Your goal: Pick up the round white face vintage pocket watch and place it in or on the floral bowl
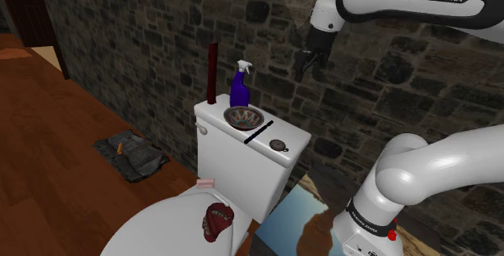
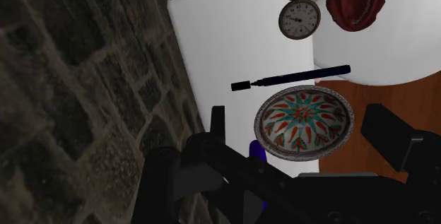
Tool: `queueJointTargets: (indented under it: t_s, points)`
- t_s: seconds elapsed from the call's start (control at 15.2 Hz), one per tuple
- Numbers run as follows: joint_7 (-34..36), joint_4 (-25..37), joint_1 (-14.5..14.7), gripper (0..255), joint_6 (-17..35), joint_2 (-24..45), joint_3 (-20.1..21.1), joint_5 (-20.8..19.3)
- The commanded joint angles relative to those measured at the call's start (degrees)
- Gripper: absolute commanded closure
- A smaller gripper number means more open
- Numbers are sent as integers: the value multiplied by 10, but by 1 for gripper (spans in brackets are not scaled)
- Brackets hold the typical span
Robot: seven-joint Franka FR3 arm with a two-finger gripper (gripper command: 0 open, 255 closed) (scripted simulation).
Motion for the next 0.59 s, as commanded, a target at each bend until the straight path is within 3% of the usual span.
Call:
queueJointTargets:
  t_s: [0.0, 0.53]
  points:
    - [0, 0, 0, 0, 0, 0, 0, 0]
    - [36, -127, 6, 0, 118, 24, 4, 26]
